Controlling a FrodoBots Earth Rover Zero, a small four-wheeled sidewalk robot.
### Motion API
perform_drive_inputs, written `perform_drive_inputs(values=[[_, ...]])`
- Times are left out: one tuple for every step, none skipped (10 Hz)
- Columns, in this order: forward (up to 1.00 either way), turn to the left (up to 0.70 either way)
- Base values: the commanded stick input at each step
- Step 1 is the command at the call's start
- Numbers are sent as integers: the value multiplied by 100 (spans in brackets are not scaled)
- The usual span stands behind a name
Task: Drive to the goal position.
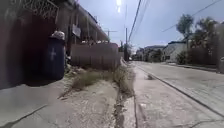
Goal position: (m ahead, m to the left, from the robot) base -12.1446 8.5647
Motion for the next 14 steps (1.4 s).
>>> perform_drive_inputs(values=[[0,0],[0,0],[0,0],[0,0],[0,-40],[0,-70],[0,-70],[0,-70],[0,-70],[0,-70],[0,-70],[0,-70],[0,-70],[0,-70]])
